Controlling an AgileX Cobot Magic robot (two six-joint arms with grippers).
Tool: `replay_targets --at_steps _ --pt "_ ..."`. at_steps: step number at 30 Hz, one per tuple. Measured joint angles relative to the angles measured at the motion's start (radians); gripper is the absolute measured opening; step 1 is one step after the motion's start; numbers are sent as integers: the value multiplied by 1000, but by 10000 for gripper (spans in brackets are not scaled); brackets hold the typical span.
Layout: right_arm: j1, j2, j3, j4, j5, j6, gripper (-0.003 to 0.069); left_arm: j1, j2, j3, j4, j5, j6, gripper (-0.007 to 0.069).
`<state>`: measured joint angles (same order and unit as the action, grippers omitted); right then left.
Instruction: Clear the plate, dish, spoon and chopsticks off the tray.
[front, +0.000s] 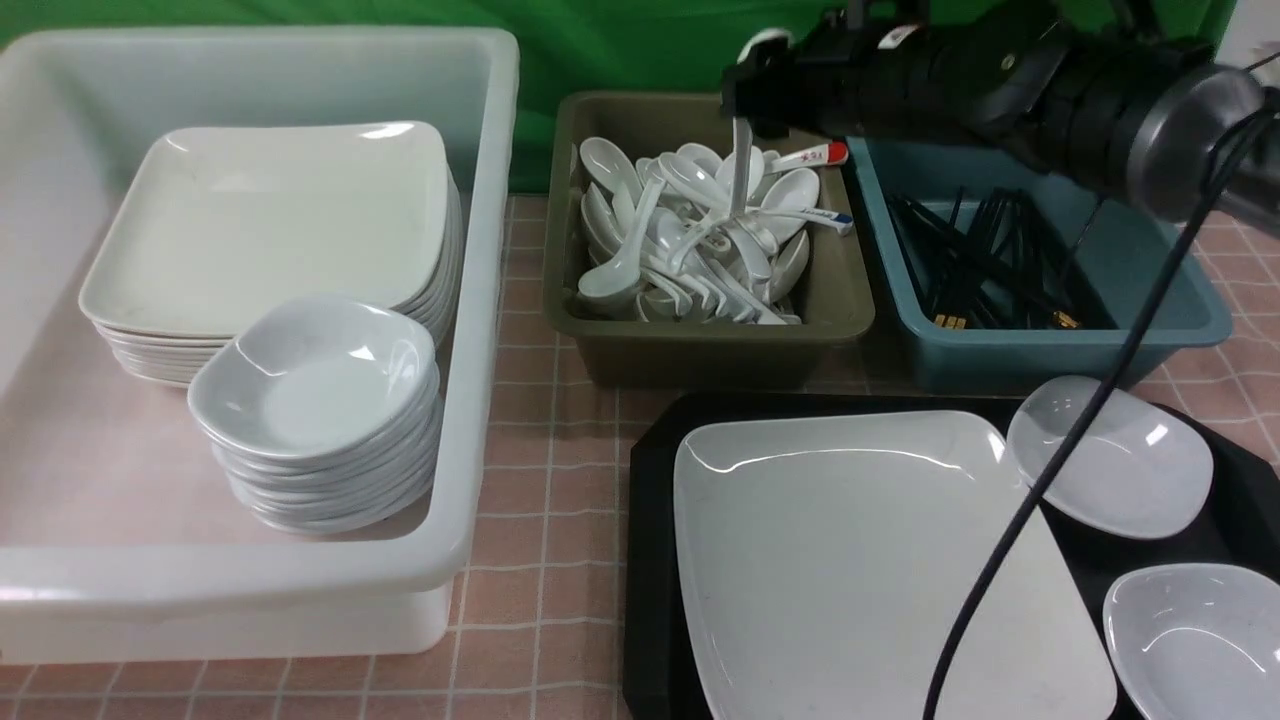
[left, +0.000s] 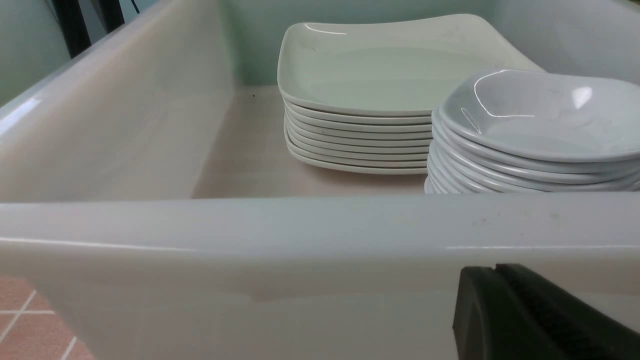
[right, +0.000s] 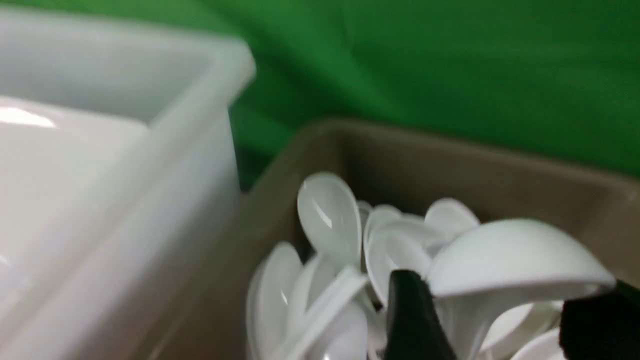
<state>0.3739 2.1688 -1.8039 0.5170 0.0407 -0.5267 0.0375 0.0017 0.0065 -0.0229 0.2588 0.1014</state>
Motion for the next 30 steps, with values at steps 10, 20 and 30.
replay_targets --at_steps 10,20,30 --pt "1 -145 0 -1 147 37 657 0 0 0 1 0 0 22" --pt "-12 -400 -4 -7 444 44 282 0 0 0 2 0 0 22" --pt "-50 -714 8 -205 1089 152 30 0 0 0 2 0 -4 24"
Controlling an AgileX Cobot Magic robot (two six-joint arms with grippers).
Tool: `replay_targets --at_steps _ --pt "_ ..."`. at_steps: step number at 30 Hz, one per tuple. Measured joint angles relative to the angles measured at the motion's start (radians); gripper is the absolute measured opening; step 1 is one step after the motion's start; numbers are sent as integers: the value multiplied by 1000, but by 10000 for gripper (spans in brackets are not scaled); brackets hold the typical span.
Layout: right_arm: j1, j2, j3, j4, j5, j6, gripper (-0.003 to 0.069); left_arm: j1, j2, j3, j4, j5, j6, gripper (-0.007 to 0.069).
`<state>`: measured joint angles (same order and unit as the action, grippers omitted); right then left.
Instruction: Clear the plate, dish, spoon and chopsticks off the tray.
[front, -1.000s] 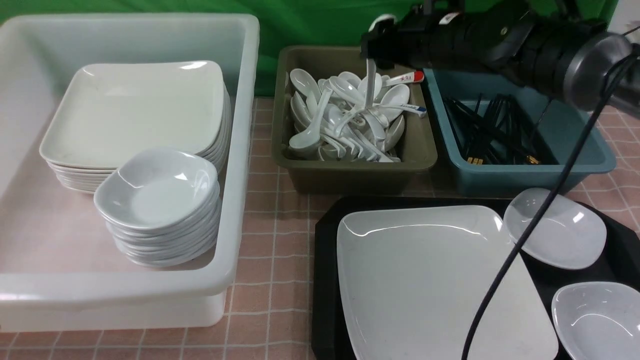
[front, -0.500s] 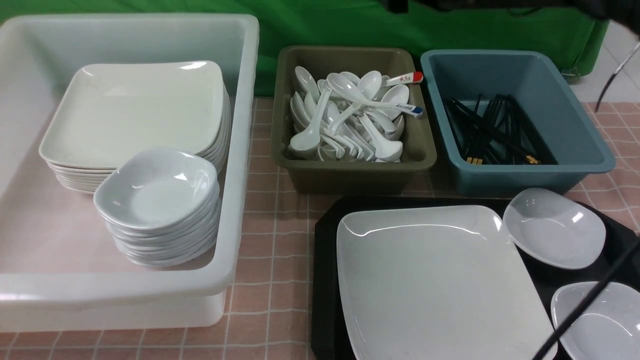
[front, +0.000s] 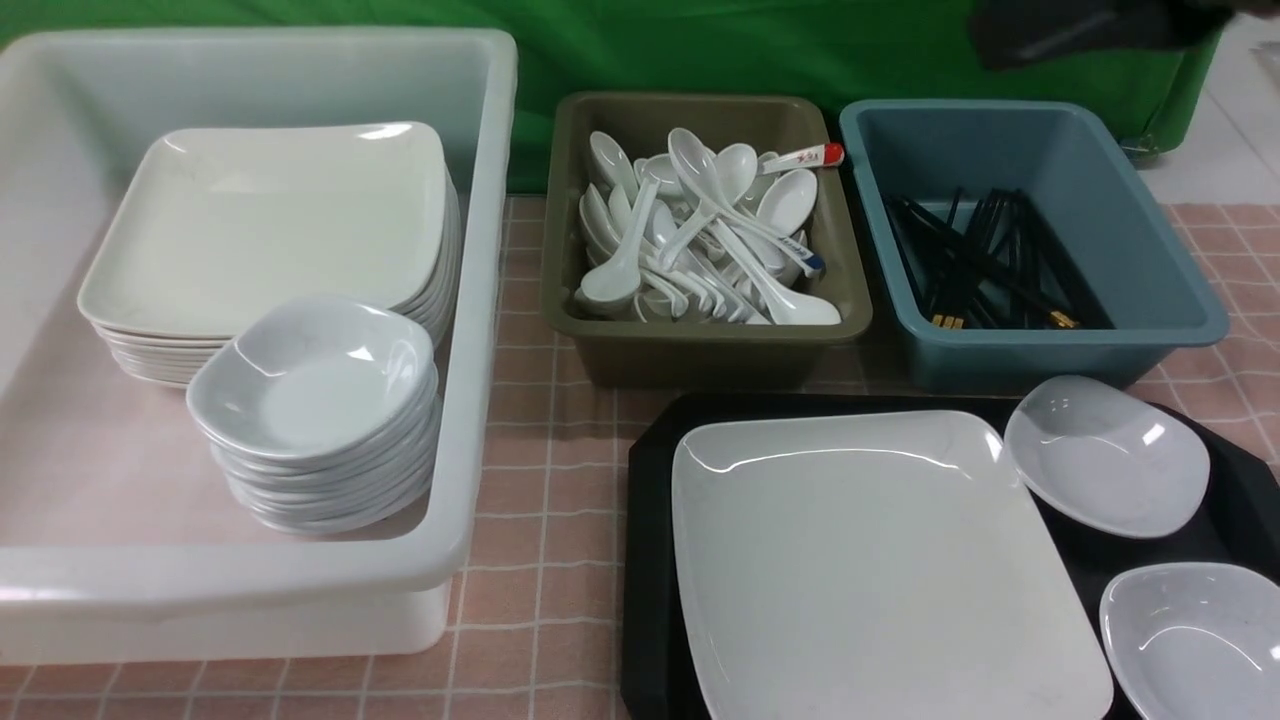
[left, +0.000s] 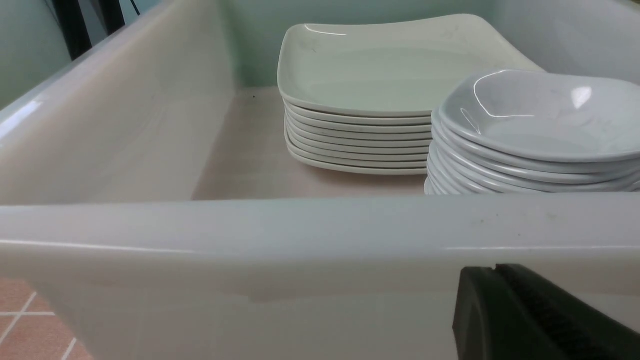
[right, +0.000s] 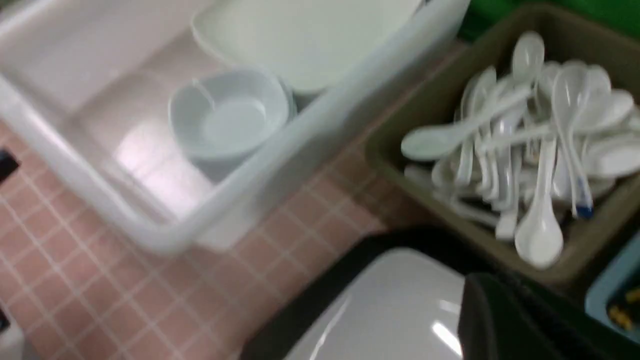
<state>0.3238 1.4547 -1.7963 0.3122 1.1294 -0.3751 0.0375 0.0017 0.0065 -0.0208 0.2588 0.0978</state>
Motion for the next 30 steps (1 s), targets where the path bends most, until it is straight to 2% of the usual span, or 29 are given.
replay_targets --at_steps 2,6,11,15,18,21,24,30 --pt "0 -122 77 -137 3 105 30 0 0 0 0 0 1 24" --pt "-1 -282 263 -271 3 224 30 0 0 0 0 0 1 24" --pt "-1 -451 608 -312 1 307 30 0 0 0 0 0 1 24" --pt "-1 -464 881 -320 -20 366 36 0 0 0 0 0 1 24" --pt "-1 -430 1026 -325 -128 375 94 0 0 0 0 0 1 24" --pt "-1 -352 1127 -333 -250 321 275 0 0 0 0 0 1 22" --pt "-1 -285 1138 -355 -316 290 377 0 0 0 0 0 1 22" --pt "-1 -158 1138 -415 -429 263 445 0 0 0 0 0 1 22"
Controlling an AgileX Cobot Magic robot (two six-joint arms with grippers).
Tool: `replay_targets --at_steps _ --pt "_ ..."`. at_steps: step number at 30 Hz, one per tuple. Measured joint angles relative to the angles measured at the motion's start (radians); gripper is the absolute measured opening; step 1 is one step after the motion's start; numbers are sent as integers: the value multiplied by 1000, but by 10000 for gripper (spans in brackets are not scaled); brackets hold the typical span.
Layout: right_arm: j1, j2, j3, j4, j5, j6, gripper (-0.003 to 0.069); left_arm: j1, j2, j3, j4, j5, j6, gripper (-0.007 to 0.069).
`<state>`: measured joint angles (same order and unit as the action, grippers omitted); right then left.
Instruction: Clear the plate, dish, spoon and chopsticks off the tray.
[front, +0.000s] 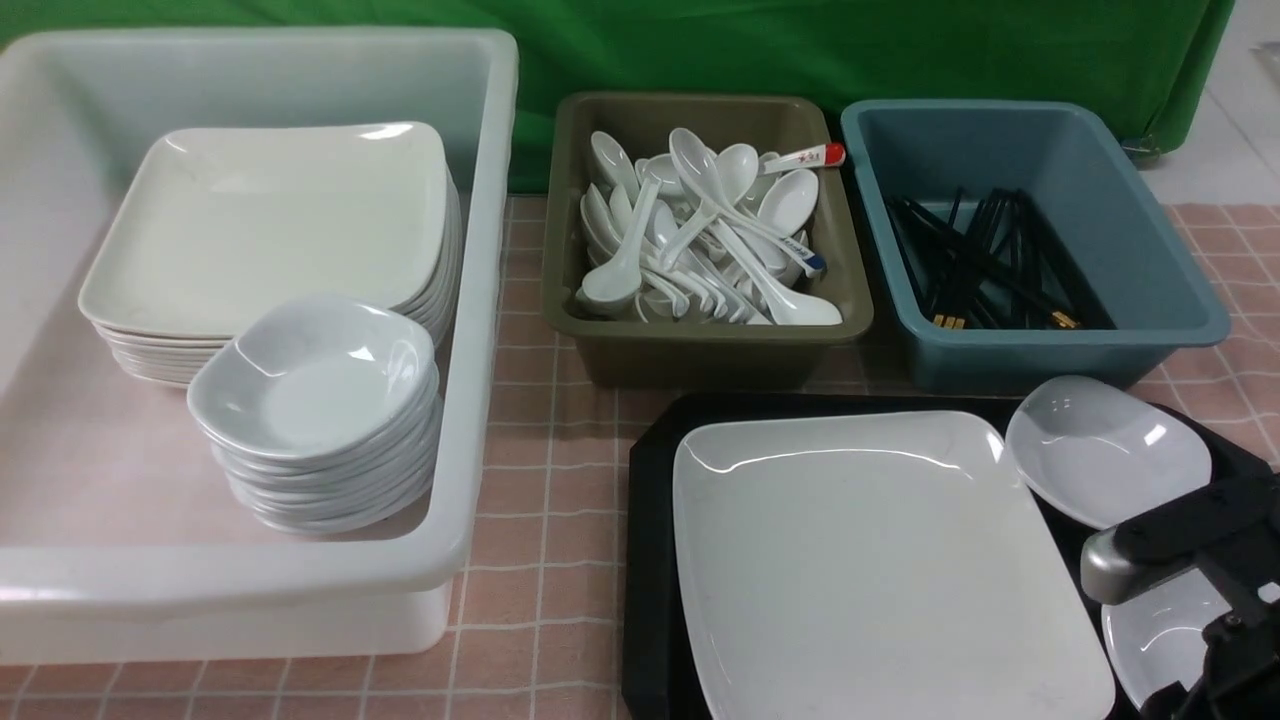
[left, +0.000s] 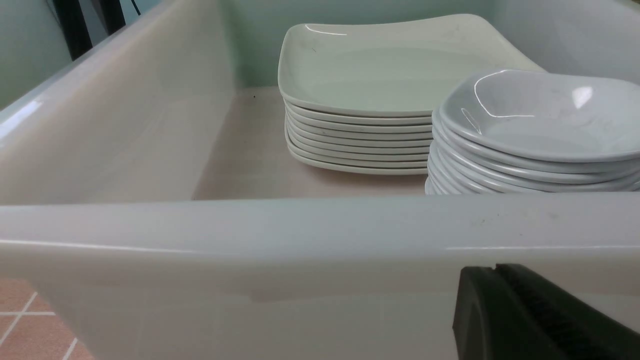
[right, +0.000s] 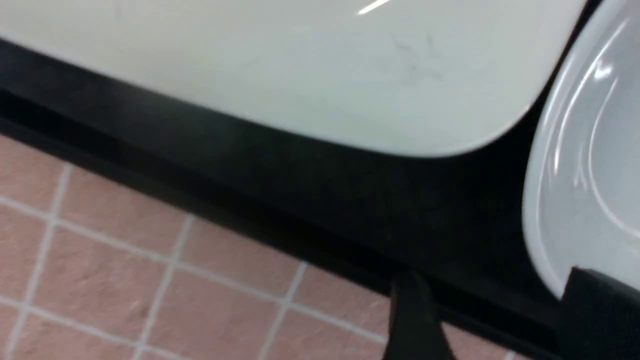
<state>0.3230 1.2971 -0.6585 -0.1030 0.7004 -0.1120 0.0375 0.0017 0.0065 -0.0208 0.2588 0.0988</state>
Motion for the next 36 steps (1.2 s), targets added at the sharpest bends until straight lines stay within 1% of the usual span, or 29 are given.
replay_targets --at_steps 4,9,12,16,22,25,26,27,28,29,30,32,36 --pt "0 54 2 -39 -38 -6 450 0 0 0 0 0 0 22" --pt "0 110 6 -142 -103 -7 450 0 0 0 0 0 0 22" --pt "0 132 6 -184 -110 -20 450 0 0 0 0 0 0 22" --pt "0 155 7 -199 -112 -54 450 0 0 0 0 0 0 24" --pt "0 159 7 -202 -115 -58 444 0 0 0 0 0 3 24" --pt "0 160 7 -204 -117 -61 400 0 0 0 0 0 2 24" --pt "0 165 7 -204 -117 -67 347 0 0 0 0 0 1 24" --pt "0 166 7 -204 -117 -68 342 0 0 0 0 0 1 24" --pt "0 168 7 -204 -117 -73 320 0 0 0 0 0 1 24" --pt "0 175 7 -204 -117 -77 279 0 0 0 0 0 1 24" --pt "0 180 7 -204 -117 -78 262 0 0 0 0 0 2 24" --pt "0 188 7 -204 -120 -81 243 0 0 0 0 0 2 24" --pt "0 193 6 -208 -122 -82 234 0 0 0 1 0 2 24"
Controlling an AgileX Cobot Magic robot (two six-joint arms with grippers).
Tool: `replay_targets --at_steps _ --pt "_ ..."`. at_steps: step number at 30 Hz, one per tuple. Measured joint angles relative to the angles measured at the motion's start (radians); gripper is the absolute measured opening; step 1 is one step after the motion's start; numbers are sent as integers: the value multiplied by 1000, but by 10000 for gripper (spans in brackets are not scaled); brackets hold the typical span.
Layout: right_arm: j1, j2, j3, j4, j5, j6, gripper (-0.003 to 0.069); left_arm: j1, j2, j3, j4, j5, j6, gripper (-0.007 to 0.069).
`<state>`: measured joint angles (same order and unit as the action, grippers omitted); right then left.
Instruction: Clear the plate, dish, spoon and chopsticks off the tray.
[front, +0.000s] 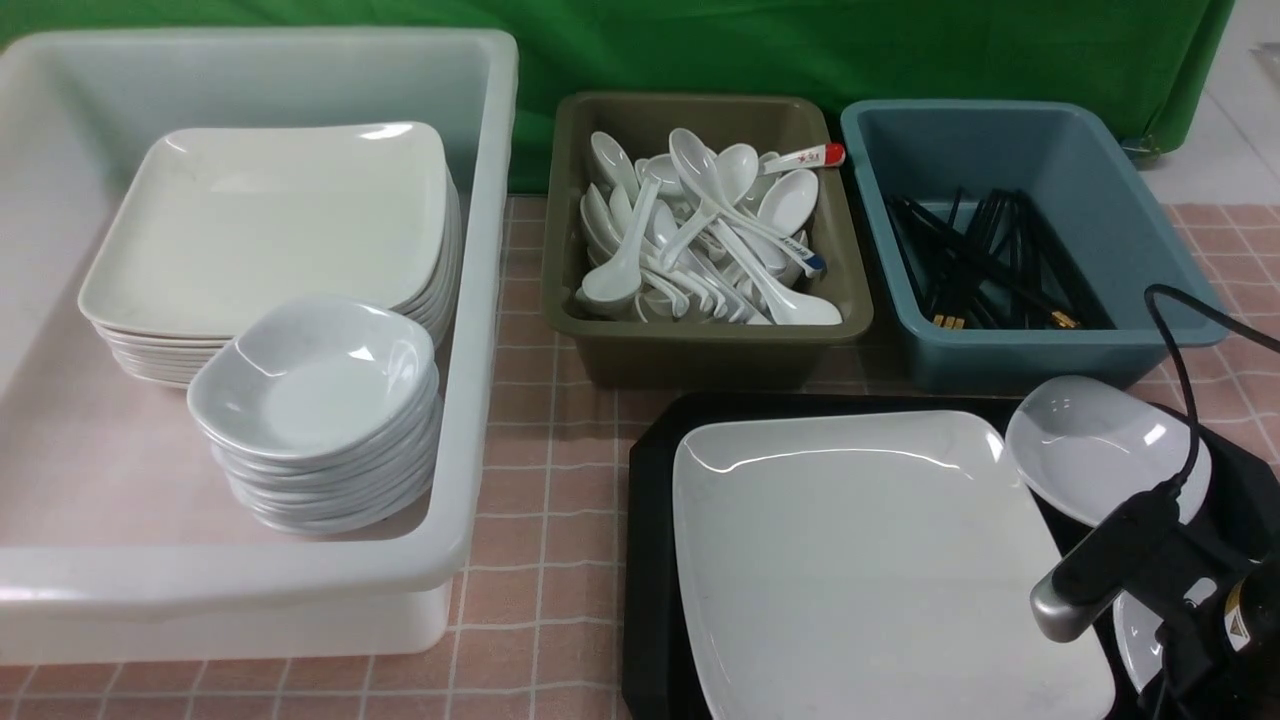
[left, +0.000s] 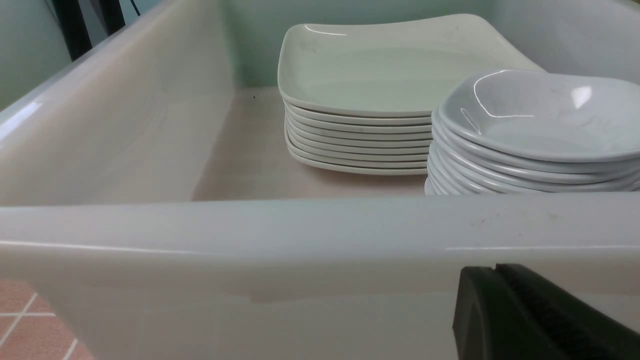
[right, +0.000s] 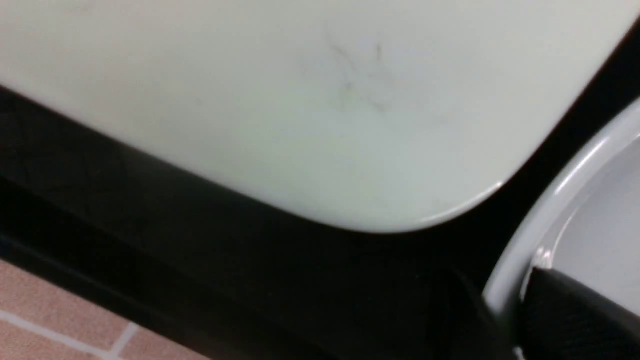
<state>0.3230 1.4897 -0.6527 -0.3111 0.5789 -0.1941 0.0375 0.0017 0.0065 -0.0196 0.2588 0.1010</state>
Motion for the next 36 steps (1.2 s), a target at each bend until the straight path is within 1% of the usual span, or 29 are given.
replay_targets --at_steps 9,14,19,20,21,22,23,33,36 --pt "0 -10 -13 25 26 -3 218 0 0 0 0 0 0 22" --pt "0 -69 -53 42 76 -3 170 0 0 0 0 0 0 22" --pt "0 -115 -78 51 116 -2 151 0 0 0 0 0 0 22" --pt "0 -128 -86 53 129 -2 141 0 0 0 0 0 0 22" --pt "0 -142 -95 58 139 -2 115 0 0 0 0 0 0 22" --pt "0 -142 -97 58 139 -2 115 0 0 0 0 0 0 22" --pt "0 -162 -112 58 163 -2 96 0 0 0 0 0 0 22" --pt "0 -235 -198 77 279 -2 87 0 0 0 0 0 -2 22" --pt "0 -256 -296 103 379 -4 87 0 0 0 1 0 -2 24"
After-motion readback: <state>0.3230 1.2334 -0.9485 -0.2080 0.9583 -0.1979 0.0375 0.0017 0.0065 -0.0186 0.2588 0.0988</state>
